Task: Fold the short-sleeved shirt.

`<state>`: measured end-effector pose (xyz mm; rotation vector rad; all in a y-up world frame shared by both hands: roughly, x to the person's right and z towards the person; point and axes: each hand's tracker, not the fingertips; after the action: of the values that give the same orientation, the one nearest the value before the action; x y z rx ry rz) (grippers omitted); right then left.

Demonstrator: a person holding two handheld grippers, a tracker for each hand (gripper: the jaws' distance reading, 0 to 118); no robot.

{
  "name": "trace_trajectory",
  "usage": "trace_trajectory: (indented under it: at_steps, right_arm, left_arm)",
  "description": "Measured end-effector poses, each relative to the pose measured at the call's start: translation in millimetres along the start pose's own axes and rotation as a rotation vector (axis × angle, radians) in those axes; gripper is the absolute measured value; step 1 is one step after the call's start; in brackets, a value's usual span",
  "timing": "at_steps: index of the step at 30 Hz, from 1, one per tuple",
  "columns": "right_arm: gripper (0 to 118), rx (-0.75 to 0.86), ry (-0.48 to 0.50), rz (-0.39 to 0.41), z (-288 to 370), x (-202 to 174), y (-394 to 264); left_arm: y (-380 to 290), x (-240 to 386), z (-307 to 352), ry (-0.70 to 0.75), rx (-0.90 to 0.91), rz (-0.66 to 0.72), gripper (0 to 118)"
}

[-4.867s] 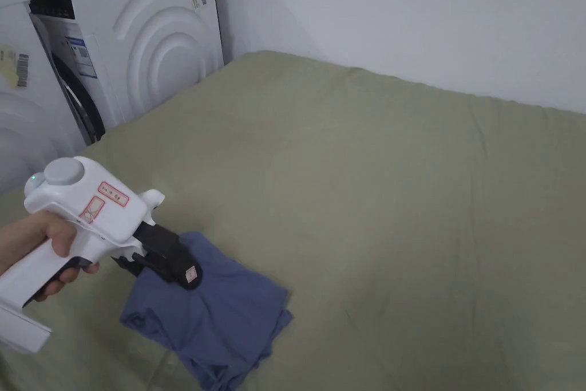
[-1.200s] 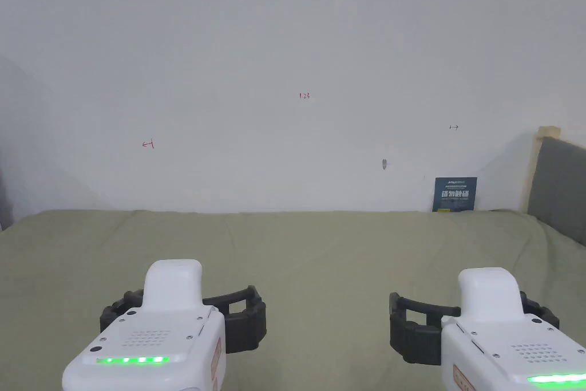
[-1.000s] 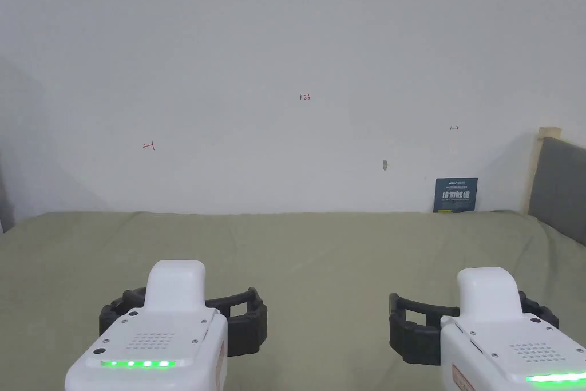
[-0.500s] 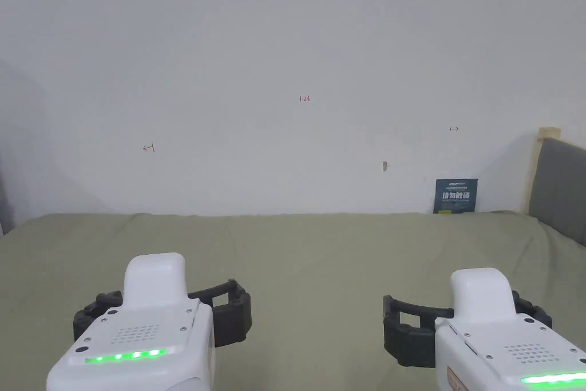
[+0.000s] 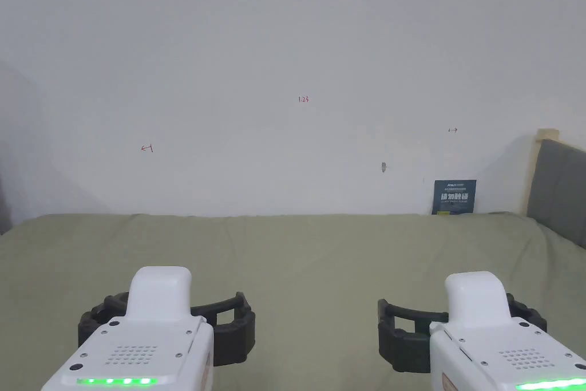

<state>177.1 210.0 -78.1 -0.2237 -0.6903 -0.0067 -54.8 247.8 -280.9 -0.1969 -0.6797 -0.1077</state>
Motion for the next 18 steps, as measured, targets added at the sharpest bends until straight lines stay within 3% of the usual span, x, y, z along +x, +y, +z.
trace_trajectory:
  at_steps: [18]
  right_arm:
    - [118,0.014,-0.009,-0.005,1.7,0.6,3.5]
  left_arm:
    - [-2.5,4.6,-4.1,0.039,-0.003,-0.014,118]
